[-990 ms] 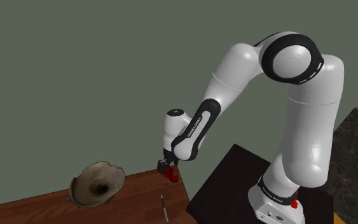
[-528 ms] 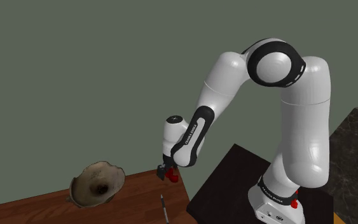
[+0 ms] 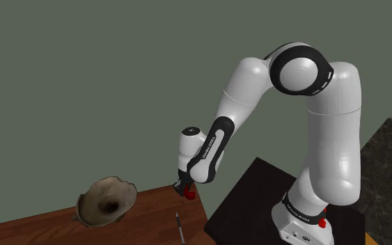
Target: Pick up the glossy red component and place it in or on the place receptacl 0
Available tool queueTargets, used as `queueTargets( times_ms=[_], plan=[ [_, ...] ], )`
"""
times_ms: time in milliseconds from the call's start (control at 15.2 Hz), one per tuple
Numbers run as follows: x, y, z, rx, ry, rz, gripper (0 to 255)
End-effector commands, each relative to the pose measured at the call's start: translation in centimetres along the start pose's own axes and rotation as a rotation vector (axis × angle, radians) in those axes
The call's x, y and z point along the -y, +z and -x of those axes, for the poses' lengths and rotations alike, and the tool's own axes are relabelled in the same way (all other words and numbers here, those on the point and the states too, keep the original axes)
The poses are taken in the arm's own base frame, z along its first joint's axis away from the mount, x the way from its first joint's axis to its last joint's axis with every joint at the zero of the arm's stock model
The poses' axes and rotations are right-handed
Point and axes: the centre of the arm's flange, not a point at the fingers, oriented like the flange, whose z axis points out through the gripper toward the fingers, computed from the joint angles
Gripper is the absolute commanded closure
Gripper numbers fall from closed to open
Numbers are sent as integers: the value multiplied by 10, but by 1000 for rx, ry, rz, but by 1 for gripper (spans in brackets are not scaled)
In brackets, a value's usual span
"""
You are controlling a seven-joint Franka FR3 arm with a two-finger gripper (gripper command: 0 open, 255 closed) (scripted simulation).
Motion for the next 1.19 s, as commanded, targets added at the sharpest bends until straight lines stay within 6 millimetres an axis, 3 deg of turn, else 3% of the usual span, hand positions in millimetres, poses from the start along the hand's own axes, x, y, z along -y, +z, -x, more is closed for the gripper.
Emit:
queueTargets(
  times_ms=[0, 462, 1122],
  plan=[
    [0, 0, 0, 0, 0, 0, 255],
    [0, 0, 0, 0, 0, 0, 255],
    [4, -53, 2, 0, 0, 0, 255]
  ],
)
